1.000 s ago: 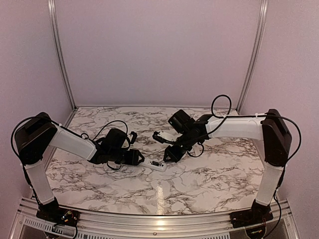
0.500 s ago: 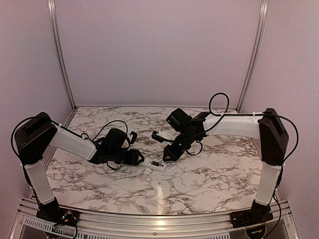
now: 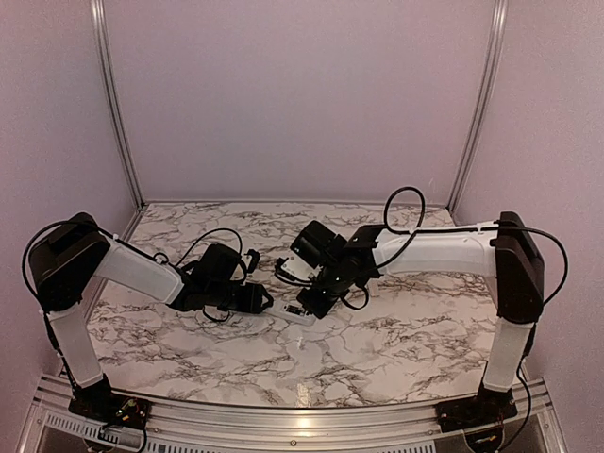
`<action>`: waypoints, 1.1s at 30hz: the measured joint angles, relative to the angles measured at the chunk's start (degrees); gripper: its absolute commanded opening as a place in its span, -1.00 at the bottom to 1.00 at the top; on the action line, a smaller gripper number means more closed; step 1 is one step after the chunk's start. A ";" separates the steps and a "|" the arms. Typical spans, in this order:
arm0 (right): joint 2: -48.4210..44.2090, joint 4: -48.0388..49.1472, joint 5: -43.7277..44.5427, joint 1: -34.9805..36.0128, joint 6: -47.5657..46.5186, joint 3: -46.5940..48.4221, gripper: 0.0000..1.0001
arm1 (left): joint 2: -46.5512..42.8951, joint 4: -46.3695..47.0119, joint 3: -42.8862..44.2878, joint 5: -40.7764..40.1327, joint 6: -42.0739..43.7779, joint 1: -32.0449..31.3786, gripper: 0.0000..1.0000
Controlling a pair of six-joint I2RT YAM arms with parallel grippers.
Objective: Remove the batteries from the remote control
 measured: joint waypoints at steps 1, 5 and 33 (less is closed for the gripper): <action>0.02 -0.02 0.76 0.33 0.24 0.00 -1.00 | 0.00 0.00 0.00 0.00 0.00 0.00 -0.04; 0.24 -0.13 3.50 1.60 1.03 0.11 -1.00 | 0.13 0.07 0.02 -0.02 0.00 0.00 -0.05; 4.55 -1.60 22.93 10.80 9.29 1.97 -1.00 | 0.74 0.35 0.46 0.02 -0.46 0.20 -0.06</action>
